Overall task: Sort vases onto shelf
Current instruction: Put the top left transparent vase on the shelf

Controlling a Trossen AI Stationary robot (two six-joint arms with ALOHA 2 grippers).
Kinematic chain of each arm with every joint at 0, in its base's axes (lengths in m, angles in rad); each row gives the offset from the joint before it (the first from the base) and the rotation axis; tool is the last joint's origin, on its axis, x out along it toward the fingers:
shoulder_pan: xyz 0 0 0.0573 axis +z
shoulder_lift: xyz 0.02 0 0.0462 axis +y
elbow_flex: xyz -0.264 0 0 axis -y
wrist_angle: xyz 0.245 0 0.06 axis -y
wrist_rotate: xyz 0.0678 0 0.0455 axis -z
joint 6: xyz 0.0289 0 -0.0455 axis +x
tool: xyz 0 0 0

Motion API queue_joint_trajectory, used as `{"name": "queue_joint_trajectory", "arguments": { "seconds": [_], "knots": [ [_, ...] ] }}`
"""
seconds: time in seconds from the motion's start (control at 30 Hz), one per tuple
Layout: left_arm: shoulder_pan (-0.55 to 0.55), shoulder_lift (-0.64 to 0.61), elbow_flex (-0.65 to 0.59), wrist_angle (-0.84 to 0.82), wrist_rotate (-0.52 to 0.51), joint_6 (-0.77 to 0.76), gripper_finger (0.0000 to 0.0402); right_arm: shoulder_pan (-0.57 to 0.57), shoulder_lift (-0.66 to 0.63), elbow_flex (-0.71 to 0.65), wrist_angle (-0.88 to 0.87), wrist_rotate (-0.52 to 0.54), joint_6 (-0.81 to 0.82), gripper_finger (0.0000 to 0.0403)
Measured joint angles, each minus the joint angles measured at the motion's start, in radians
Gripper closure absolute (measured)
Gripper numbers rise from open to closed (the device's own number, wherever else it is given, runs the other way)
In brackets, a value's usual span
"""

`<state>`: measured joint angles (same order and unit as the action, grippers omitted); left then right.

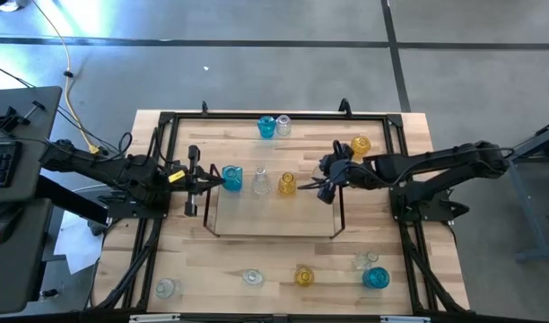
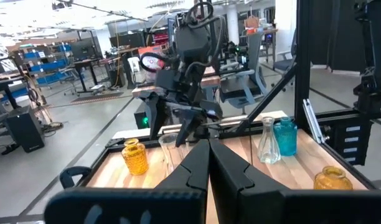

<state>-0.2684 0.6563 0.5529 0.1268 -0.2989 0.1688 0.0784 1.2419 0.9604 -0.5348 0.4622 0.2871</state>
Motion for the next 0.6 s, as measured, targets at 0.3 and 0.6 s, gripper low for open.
{"name": "queue_joint_trajectory", "arguments": {
  "seconds": [0.3,0.6],
  "knots": [
    [0.000,0.000,0.000,0.000,0.000,-0.001,0.0401,0.022,0.000,0.095,-0.094,0.005,-0.018,0.0136],
    [0.000,0.023,0.000,0.029,0.010,-0.038,0.0401,0.089,0.000,0.210,-0.201,0.043,-0.033,0.0137]
  ]
}}
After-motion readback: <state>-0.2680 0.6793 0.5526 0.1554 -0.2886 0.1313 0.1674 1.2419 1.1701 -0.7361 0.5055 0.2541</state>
